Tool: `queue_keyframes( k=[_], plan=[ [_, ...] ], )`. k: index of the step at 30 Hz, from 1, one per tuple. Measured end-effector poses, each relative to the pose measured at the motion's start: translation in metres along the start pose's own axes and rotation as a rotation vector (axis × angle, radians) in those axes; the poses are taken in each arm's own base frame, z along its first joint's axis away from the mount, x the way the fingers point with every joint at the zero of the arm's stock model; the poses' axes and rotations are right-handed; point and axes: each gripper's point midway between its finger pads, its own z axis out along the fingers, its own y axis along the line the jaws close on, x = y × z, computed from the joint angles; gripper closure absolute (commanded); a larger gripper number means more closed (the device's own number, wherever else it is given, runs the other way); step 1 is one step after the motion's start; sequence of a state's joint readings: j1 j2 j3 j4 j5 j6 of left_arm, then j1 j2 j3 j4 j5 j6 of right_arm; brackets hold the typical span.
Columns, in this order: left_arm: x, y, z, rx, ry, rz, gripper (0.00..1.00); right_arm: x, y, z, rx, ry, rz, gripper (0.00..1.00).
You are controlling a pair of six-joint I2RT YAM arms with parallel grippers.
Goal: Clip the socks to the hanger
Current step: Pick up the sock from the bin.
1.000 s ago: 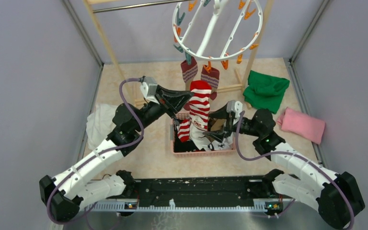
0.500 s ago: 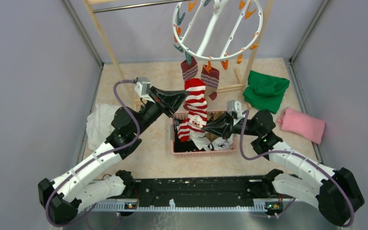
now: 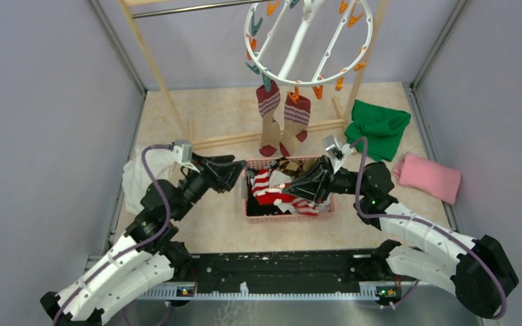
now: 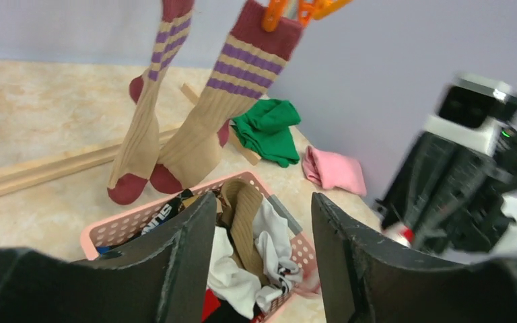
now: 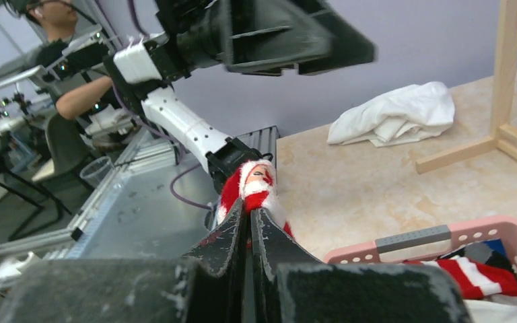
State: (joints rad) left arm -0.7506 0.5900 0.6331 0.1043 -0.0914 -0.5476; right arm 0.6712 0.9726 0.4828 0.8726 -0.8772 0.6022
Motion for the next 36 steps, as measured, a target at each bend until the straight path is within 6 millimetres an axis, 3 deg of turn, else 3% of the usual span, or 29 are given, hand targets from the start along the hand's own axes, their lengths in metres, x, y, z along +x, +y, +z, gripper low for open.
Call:
queue_keyframes(
  k=[6, 10, 13, 16, 17, 23, 31, 36],
  plan=[
    [-0.011, -0.034, -0.048, 0.241, -0.030, 0.224, 0.33, -0.002, -0.018, 0.003, 0.102, -0.040, 0.148, 1.00],
    [0.003, -0.049, -0.056, 0.398, 0.008, 0.428, 0.33, 0.000, -0.036, 0.001, 0.192, -0.061, 0.255, 1.00],
    [0.027, -0.043, -0.045, 0.445, 0.090, 0.564, 0.30, 0.004, -0.051, -0.003, 0.258, -0.071, 0.322, 1.00],
    [0.054, -0.028, -0.028, 0.456, 0.195, 0.681, 0.03, 0.005, -0.062, -0.008, 0.315, -0.083, 0.379, 1.00],
    [0.064, -0.022, -0.022, 0.463, 0.234, 0.724, 0.01, 0.005, -0.066, -0.010, 0.334, -0.090, 0.397, 1.00],
    [0.091, -0.004, 0.002, 0.495, 0.319, 0.902, 0.01, 0.004, -0.084, -0.021, 0.420, -0.120, 0.467, 1.00],
    [0.095, -0.002, 0.029, 0.486, 0.279, 0.966, 0.02, 0.005, -0.092, -0.026, 0.454, -0.131, 0.497, 1.00],
    [0.104, -0.002, 0.039, 0.496, 0.282, 0.976, 0.17, 0.006, -0.098, -0.025, 0.467, -0.128, 0.512, 1.00]
  ],
)
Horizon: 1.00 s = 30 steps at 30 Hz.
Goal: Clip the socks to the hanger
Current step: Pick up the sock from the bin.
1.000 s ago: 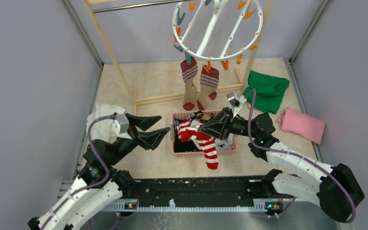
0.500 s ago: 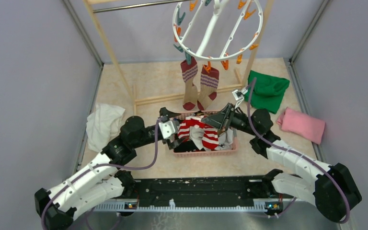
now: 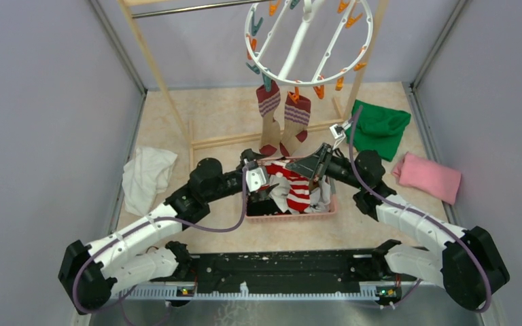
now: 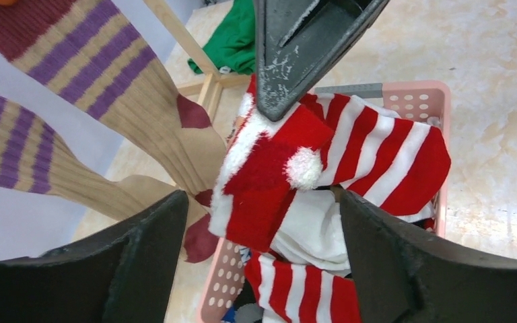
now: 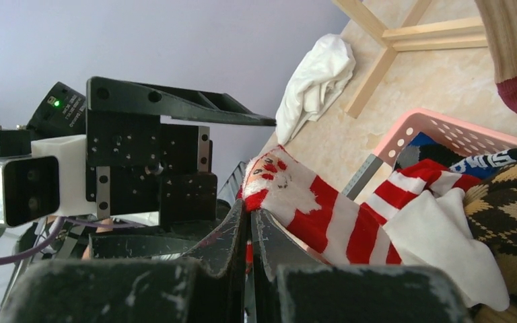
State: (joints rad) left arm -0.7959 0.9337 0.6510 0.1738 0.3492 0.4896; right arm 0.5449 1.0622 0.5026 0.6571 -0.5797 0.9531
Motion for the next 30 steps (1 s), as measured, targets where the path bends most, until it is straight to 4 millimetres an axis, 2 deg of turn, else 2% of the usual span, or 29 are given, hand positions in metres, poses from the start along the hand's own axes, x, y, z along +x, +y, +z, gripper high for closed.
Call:
queue_keyframes(
  k=[3, 9, 14, 18, 19, 23, 26, 30],
  plan=[
    [0.008, -0.003, 0.007, 0.013, 0.019, -0.007, 0.39, -0.003, -0.002, 0.003, 0.005, -0.002, 0.007, 1.00],
    [0.021, -0.002, 0.018, 0.017, 0.063, -0.022, 0.59, -0.007, -0.002, 0.004, 0.004, -0.007, 0.012, 1.00],
    [0.021, -0.001, 0.019, 0.006, 0.064, -0.027, 1.00, -0.008, -0.003, 0.004, 0.005, -0.009, 0.015, 1.00],
    [0.019, -0.001, 0.019, 0.004, 0.060, -0.044, 1.00, -0.009, -0.004, 0.004, 0.009, -0.012, 0.015, 1.00],
    [0.019, -0.001, 0.019, 0.004, 0.059, -0.057, 1.00, -0.009, -0.004, 0.004, 0.009, -0.013, 0.015, 0.97],
    [0.018, -0.002, 0.019, -0.004, 0.065, -0.124, 1.00, -0.011, -0.005, 0.003, 0.010, -0.015, 0.013, 0.80],
    [0.015, -0.006, 0.017, 0.010, 0.085, -0.206, 1.00, -0.012, -0.003, 0.000, -0.009, -0.005, -0.022, 0.64],
    [0.007, -0.013, 0.014, 0.045, 0.111, -0.348, 1.00, -0.009, 0.012, -0.009, -0.096, 0.034, -0.161, 0.50]
  ],
)
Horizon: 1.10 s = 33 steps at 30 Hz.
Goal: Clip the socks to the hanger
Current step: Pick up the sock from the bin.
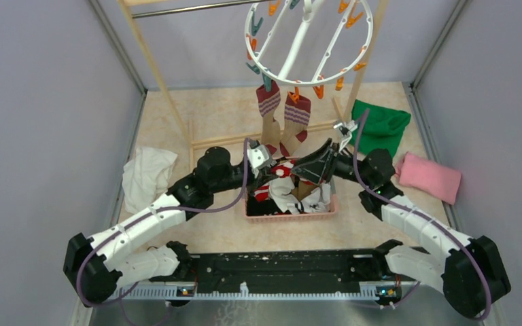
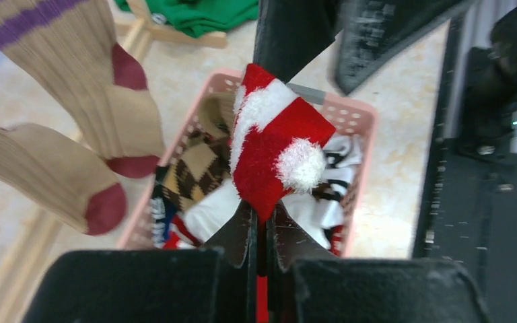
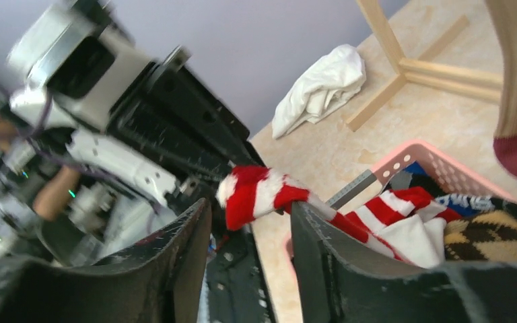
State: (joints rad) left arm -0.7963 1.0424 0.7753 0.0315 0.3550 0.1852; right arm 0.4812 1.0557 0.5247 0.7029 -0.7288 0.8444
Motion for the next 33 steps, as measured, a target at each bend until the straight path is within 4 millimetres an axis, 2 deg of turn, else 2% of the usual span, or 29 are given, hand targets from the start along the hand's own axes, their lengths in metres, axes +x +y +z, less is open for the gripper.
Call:
queue_keyframes(
  k=[3, 5, 9, 12, 16, 21, 30, 33],
  plan=[
    [-0.002, -0.010, -0.006, 0.042, 0.024, -0.118, 1.00, 0.005, 0.018, -0.010, -0.072, 0.039, -0.175, 0.38],
    [-0.002, -0.015, -0.010, 0.068, 0.044, -0.199, 1.00, 0.007, 0.031, -0.021, -0.114, 0.050, -0.355, 0.33],
    [-0.003, -0.026, -0.019, 0.131, 0.082, -0.347, 1.00, 0.010, 0.049, -0.042, -0.196, 0.064, -0.801, 0.30],
    [-0.008, -0.033, -0.021, 0.192, 0.101, -0.429, 1.00, 0.016, 0.049, -0.046, -0.254, 0.102, -1.013, 0.32],
    [-0.020, -0.042, -0.012, 0.291, 0.121, -0.499, 1.00, 0.031, 0.039, -0.042, -0.346, 0.163, -1.094, 0.37],
    [-0.023, -0.052, -0.005, 0.390, 0.153, -0.549, 1.00, 0.050, 0.024, -0.029, -0.402, 0.227, -1.063, 0.43],
    [-0.022, -0.059, -0.007, 0.439, 0.170, -0.578, 1.00, 0.042, 0.031, -0.021, -0.410, 0.198, -1.097, 0.47],
    [-0.023, -0.060, -0.007, 0.440, 0.171, -0.584, 1.00, 0.039, 0.033, -0.021, -0.397, 0.191, -1.101, 0.52]
  ],
)
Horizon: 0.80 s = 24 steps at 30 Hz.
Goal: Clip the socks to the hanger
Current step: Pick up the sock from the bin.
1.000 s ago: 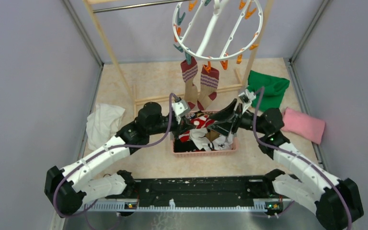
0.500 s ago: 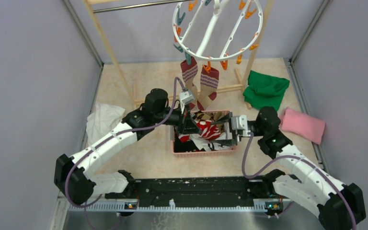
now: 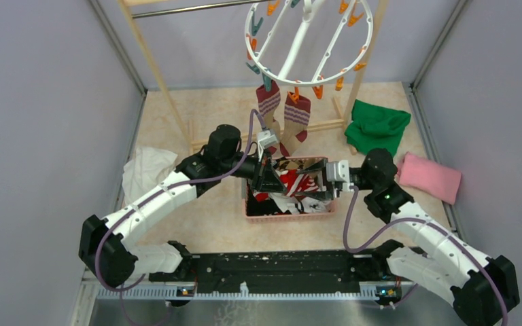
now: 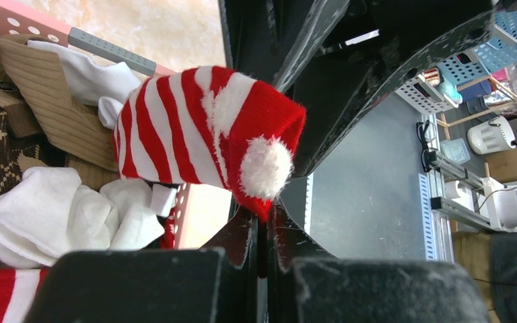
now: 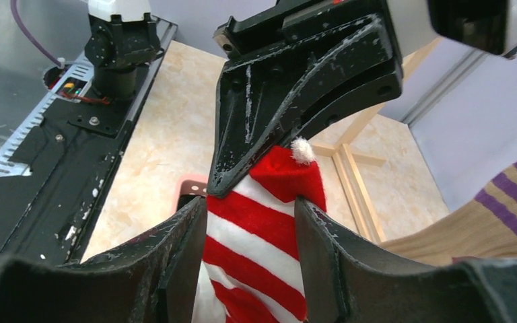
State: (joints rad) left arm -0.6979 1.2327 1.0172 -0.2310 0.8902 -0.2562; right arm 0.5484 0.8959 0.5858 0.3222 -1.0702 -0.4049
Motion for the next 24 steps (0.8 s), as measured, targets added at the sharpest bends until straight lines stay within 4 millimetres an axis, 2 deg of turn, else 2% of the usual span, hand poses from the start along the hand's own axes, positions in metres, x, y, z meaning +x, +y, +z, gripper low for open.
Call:
queue_keyframes(
  k=[3, 6, 19, 24],
  plan=[
    [0.000, 0.000, 0.000, -0.001, -0.001, -0.003, 1.00, -0.010, -0.006, -0.002, 0.026, -0.004, -0.019, 0.59],
    [-0.001, 0.001, -0.001, -0.003, -0.003, -0.007, 1.00, -0.017, -0.011, -0.004, 0.058, -0.008, -0.045, 0.61],
    [-0.011, -0.003, 0.001, 0.011, -0.036, -0.018, 1.00, -0.019, -0.020, -0.005, 0.111, 0.000, -0.060, 0.62],
    [-0.008, -0.002, 0.001, 0.010, -0.035, -0.033, 1.00, -0.021, -0.024, -0.006, 0.138, 0.003, -0.066, 0.61]
  ],
)
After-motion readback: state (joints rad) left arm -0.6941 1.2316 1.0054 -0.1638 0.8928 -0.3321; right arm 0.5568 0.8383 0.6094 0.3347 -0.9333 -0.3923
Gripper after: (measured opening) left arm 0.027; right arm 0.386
